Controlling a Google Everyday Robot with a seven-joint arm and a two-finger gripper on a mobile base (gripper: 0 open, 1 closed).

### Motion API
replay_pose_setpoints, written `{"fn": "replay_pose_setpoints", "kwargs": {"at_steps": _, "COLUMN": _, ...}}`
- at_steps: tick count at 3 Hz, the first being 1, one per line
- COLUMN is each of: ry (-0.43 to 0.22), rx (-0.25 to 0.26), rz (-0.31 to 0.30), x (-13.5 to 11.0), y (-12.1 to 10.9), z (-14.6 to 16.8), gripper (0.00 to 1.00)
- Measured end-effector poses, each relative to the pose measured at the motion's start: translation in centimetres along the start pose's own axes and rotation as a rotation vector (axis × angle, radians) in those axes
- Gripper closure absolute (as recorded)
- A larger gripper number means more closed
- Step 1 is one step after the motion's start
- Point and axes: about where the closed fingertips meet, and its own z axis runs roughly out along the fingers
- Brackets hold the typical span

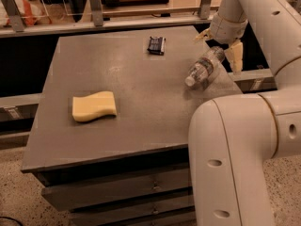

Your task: Move water bottle near sponge

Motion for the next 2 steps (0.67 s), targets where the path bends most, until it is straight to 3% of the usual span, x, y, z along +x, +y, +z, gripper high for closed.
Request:
{"fn": "replay_pose_setpoints", "kwargs": {"at_steps": 1, "ry": -0.002, "rx": -0.017, "rz": -0.031, "x": -0.25, "y": -0.06, "z": 0.38, "gripper": 0.18}}
{"fn": "replay_pose_setpoints", "kwargs": {"at_steps": 2, "ry": 0.02, "rx": -0.04, "rz": -0.01, "x": 0.08, "y": 0.63, "z": -0.16, "gripper": 0.42}}
